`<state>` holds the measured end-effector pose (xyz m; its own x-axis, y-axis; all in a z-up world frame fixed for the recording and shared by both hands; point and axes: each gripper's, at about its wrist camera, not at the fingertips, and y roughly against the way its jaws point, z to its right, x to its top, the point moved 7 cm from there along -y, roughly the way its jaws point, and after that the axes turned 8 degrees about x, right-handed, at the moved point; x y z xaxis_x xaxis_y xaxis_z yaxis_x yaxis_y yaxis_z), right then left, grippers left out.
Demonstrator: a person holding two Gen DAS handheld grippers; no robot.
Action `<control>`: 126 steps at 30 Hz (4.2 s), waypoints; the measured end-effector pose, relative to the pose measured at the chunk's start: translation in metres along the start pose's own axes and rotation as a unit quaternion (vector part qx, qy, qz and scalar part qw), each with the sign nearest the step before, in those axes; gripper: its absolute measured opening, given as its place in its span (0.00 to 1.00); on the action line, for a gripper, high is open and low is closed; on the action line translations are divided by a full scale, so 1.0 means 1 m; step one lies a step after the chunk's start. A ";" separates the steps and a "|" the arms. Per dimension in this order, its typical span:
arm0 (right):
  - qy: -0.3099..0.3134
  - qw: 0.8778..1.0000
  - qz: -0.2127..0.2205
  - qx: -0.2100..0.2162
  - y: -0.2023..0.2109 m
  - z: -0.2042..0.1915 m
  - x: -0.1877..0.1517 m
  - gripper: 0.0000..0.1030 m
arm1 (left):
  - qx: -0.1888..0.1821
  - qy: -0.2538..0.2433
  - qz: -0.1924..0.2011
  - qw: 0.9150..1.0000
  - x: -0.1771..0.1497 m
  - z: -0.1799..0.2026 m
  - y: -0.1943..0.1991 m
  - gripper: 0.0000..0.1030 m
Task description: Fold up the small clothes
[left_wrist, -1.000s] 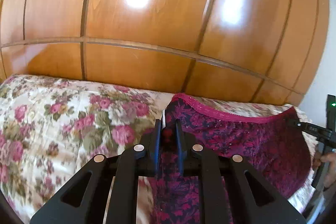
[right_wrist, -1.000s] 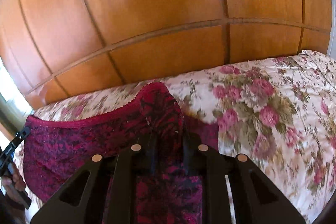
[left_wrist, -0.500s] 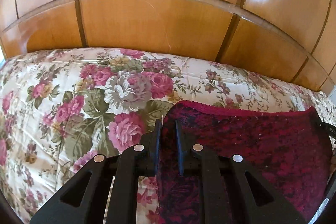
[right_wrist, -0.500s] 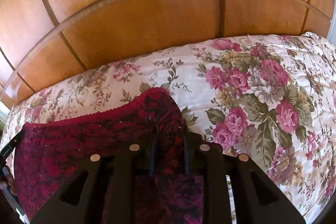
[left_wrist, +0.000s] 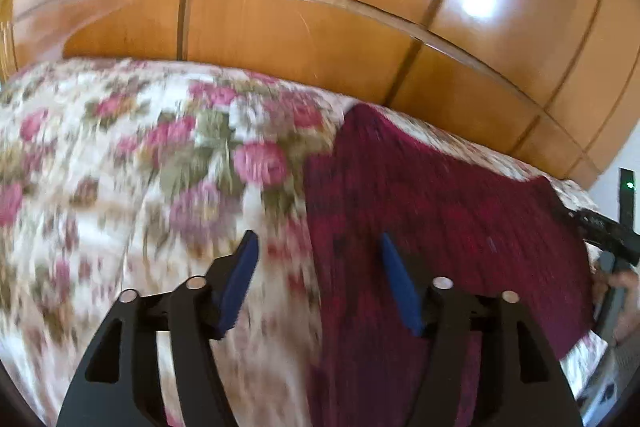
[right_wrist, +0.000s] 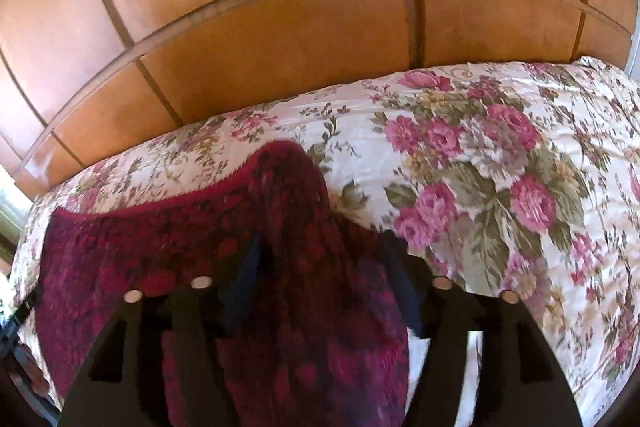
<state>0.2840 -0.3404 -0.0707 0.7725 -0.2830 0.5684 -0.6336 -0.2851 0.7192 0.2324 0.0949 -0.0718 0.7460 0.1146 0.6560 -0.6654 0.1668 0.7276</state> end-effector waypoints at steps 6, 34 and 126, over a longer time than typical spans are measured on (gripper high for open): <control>-0.015 0.999 0.004 0.035 0.036 0.014 -0.035 0.67 | -0.057 0.038 -0.017 0.998 -0.050 -0.010 0.034 0.65; 0.004 0.993 -0.024 0.115 0.145 -0.007 -0.190 0.19 | -0.116 0.028 -0.050 0.992 -0.110 -0.001 0.096 0.10; -0.027 0.997 0.003 0.075 0.119 0.022 -0.175 0.77 | 0.015 -0.136 0.000 0.991 -0.084 0.117 0.059 0.30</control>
<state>0.0721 -0.3452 -0.0932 0.7679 -0.3325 0.5475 -0.6404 -0.4152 0.6461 0.1269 -0.0199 -0.0606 0.7136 -0.1532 0.6836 -0.6695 0.1381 0.7298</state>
